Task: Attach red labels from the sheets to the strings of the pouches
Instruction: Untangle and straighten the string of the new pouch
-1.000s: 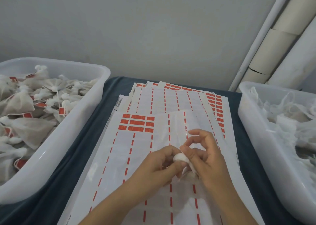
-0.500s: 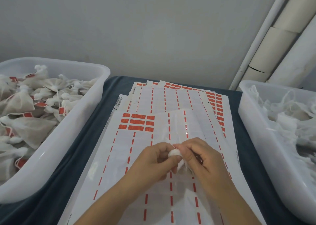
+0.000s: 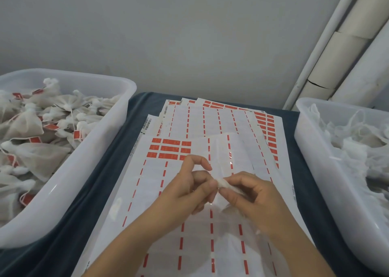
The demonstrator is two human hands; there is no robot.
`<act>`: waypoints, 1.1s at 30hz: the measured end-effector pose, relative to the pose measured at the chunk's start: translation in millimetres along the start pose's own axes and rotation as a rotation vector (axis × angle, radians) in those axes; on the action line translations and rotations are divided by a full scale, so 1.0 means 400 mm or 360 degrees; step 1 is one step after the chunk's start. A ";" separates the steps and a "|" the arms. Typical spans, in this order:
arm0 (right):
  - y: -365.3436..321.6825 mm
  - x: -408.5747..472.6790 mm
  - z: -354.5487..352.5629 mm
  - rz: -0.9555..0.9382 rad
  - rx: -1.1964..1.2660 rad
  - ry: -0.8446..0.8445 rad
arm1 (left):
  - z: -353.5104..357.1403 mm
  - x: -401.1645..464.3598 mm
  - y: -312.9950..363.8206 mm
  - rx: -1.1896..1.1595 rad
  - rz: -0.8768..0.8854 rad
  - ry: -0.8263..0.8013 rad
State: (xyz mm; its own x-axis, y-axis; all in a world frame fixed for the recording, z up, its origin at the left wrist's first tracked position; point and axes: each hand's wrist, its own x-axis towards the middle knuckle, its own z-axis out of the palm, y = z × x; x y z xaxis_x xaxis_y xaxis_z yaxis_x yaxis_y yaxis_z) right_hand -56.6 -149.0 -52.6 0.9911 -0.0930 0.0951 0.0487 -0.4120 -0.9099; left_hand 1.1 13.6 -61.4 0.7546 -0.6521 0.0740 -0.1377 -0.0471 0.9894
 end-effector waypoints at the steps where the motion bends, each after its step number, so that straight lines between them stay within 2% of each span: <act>1: -0.003 -0.001 0.000 0.0066 0.0078 0.0012 | -0.003 -0.002 0.002 -0.0013 0.0028 -0.0006; 3: -0.011 -0.005 0.001 0.0221 0.0291 -0.0023 | -0.009 -0.004 0.007 -0.0120 0.0058 -0.0027; 6: -0.028 -0.013 0.006 0.0421 0.0712 -0.0305 | -0.011 -0.008 0.015 -0.0389 0.0021 -0.0077; 9: -0.030 -0.016 0.010 0.0478 0.1082 -0.0511 | -0.006 -0.012 0.017 -0.0575 -0.0034 -0.0108; 13: -0.019 -0.012 0.004 0.0445 0.1348 -0.0595 | 0.001 -0.010 0.018 -0.0755 -0.0080 -0.0082; 17: -0.017 -0.011 0.008 0.0517 0.1308 -0.0570 | 0.006 -0.012 0.016 -0.0779 -0.0083 -0.0033; 19: -0.023 -0.011 0.011 0.0535 0.1029 -0.0445 | 0.009 -0.011 0.014 -0.0759 -0.0080 -0.0007; 22: -0.030 -0.009 0.009 0.0396 0.0493 -0.0249 | 0.003 -0.008 0.017 -0.0792 -0.0081 -0.0008; 24: -0.031 -0.009 0.005 0.0362 0.0408 -0.0182 | -0.002 -0.007 0.019 -0.0833 -0.0076 -0.0008; 26: -0.034 -0.012 0.006 0.0399 0.0502 -0.0244 | -0.004 -0.007 0.019 -0.0874 -0.0076 -0.0016; 30: -0.032 -0.015 0.010 0.0427 0.0946 -0.0498 | 0.001 -0.009 0.018 -0.0848 -0.0077 -0.0034; 33: -0.025 -0.011 0.015 0.0473 0.1247 -0.0539 | 0.013 -0.012 0.019 -0.0716 -0.0104 -0.0020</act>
State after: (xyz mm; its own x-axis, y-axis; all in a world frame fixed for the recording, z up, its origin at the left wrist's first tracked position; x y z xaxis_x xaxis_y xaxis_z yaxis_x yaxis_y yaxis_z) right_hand -60.9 -138.8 -46.3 0.9536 0.2258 -0.1989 -0.2675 0.3333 -0.9041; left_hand -6.8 12.3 -54.8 0.7441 -0.6680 0.0110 0.2044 0.2434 0.9481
